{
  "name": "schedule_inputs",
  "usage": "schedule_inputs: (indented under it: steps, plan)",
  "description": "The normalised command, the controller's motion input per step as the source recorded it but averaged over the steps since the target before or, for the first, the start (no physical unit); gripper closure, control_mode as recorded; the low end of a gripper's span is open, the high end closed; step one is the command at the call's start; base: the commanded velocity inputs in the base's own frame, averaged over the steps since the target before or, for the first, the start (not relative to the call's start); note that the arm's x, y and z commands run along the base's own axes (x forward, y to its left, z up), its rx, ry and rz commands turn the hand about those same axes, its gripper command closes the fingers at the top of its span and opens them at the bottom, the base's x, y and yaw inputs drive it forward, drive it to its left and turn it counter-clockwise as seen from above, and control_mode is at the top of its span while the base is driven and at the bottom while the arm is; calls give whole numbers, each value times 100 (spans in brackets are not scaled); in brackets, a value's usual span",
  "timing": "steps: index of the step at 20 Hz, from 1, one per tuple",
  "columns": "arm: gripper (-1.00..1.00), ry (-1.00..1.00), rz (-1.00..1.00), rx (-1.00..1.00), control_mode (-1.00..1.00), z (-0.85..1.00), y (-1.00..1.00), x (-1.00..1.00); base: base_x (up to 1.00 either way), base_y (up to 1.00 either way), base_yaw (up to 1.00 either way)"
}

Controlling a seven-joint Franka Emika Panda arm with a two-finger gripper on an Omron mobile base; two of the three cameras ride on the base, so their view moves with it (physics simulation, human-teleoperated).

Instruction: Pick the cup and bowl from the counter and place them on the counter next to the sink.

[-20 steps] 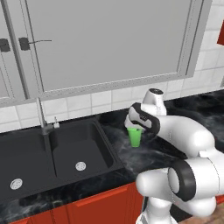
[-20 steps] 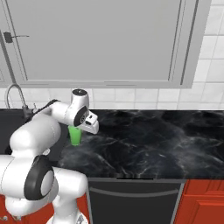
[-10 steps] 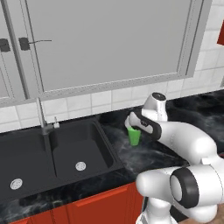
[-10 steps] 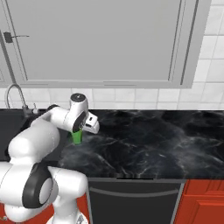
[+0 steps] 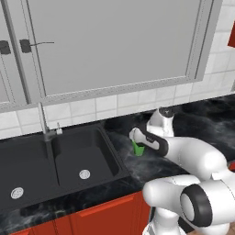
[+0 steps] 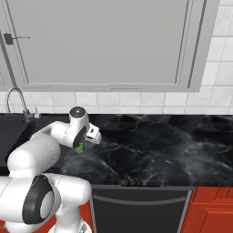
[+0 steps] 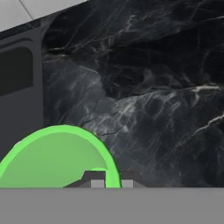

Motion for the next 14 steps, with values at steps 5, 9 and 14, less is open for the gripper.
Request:
schedule_inputs:
  steps: [5, 9, 14]
  plan:
    - [100, -3, 0, 0, -100, -18, 1, 0, 0, 0, 0]
    - [100, -4, 0, 0, -100, -17, 0, 0, 0, 0, 0]
    - [100, -3, 0, 0, -100, -19, 0, 0, 0, 0, 0]
